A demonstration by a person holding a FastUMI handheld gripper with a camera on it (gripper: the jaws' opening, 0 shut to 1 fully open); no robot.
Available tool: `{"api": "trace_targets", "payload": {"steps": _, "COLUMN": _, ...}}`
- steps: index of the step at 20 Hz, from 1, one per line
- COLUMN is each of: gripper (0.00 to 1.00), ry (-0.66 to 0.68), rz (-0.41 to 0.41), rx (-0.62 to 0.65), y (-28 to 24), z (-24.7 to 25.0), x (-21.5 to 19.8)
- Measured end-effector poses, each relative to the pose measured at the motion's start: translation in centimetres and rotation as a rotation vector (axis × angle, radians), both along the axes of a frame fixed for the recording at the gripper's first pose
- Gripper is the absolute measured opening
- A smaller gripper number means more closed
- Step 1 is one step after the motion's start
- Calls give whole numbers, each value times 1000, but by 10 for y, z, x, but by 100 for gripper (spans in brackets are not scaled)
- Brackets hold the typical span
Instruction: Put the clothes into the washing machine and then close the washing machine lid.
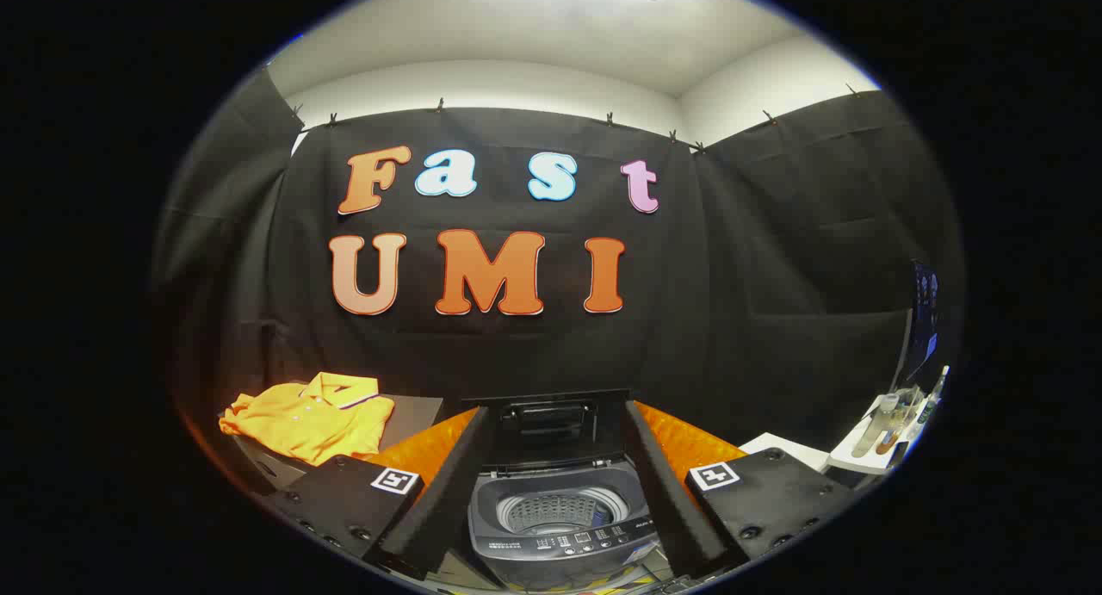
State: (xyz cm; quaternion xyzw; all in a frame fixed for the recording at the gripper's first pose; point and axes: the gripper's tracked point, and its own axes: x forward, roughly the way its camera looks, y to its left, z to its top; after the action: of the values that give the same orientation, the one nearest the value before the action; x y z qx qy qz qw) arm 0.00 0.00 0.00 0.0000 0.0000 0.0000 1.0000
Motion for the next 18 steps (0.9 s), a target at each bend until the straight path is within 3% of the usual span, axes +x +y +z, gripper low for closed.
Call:
{"api": "trace_targets", "payload": {"steps": 16, "gripper": 98, "ry": -42, "rz": 36, "rx": 43, "y": 20, "z": 26, "x": 8}}
{"api": "trace_targets", "payload": {"steps": 18, "gripper": 98, "ry": -22, "rz": 86, "rx": 43, "y": 40, "z": 25, "x": 13}}
